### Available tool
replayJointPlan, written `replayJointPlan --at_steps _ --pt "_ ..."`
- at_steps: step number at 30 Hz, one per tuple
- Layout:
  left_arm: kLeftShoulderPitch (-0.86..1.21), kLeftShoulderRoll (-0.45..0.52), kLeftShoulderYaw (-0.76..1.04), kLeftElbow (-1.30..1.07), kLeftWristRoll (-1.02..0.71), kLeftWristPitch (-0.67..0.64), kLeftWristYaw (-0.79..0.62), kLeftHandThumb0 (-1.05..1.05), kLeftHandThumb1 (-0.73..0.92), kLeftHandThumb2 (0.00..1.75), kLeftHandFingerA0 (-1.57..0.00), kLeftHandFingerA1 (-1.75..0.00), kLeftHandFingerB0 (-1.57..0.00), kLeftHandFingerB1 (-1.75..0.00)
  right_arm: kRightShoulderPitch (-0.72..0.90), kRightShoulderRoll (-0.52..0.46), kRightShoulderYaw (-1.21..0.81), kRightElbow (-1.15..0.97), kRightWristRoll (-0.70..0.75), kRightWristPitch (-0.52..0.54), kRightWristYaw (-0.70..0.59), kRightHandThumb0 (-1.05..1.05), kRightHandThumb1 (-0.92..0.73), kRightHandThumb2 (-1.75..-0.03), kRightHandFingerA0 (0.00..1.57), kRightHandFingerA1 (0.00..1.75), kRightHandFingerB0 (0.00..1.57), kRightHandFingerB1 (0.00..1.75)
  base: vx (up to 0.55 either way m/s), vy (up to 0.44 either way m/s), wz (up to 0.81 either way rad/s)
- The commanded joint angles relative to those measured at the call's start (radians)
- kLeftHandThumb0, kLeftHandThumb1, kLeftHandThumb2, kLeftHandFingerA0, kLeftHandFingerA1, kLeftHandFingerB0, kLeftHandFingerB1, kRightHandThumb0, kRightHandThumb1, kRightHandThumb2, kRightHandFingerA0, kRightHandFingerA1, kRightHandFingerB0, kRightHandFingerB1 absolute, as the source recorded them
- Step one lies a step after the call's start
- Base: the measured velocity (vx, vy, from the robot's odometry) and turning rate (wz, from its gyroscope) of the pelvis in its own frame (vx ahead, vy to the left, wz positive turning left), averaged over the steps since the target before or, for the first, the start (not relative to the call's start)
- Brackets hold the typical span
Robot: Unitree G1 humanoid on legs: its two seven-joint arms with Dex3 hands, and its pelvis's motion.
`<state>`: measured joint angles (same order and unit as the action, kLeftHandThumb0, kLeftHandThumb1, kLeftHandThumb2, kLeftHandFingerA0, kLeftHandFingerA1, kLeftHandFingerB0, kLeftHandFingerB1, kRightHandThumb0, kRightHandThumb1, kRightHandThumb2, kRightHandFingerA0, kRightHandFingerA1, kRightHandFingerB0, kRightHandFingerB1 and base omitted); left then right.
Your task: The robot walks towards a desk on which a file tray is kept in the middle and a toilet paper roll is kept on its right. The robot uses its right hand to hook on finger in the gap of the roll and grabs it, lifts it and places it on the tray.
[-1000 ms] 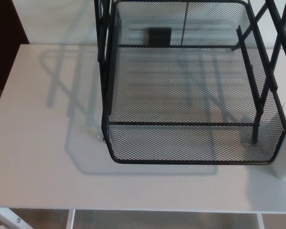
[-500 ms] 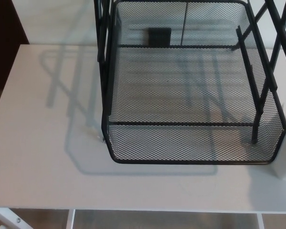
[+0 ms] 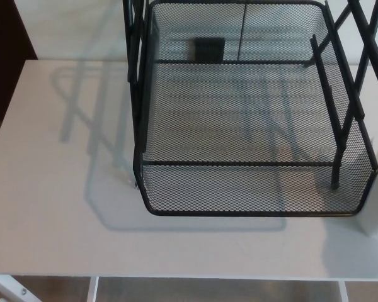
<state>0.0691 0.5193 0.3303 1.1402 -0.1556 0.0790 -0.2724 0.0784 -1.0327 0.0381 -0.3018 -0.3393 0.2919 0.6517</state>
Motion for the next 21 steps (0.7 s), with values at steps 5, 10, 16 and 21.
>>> replayJointPlan --at_steps 5,10,16,21 --pt "0.005 0.024 -0.016 0.001 0.025 -0.046 0.01 -0.78 0.79 0.8 -0.37 -0.53 -0.31 -0.42 -0.023 0.17 0.199 0.12 -0.485 -0.053 -0.574 -0.3 -0.6 -0.59 0.91 1.25 0.54 0.41 0.0 0.0 0.0" --pt "-0.007 0.026 -0.028 0.002 0.033 -0.045 0.011 -0.71 0.92 0.67 -0.4 -0.54 -0.35 -0.39 -0.051 0.217 0.215 0.193 -0.529 -0.194 -0.88 -0.25 -0.48 -0.57 0.99 1.54 0.99 0.6 0.0 0.0 0.0" --pt "-0.002 0.025 -0.024 -0.023 0.026 -0.024 0.012 -0.71 0.92 0.67 -0.38 -0.57 -0.37 -0.4 -0.064 0.229 0.229 0.246 -0.523 -0.243 -0.953 -0.23 -0.48 -0.56 1.04 1.44 1.0 0.62 0.0 0.0 0.0" --pt "0.002 0.024 -0.027 -0.059 0.025 0.002 0.008 -0.71 0.92 0.67 -0.39 -0.59 -0.38 -0.42 -0.065 0.218 0.25 0.294 -0.536 -0.257 -0.992 -0.29 -0.45 -0.63 1.05 1.34 0.98 0.65 0.0 0.0 0.0"
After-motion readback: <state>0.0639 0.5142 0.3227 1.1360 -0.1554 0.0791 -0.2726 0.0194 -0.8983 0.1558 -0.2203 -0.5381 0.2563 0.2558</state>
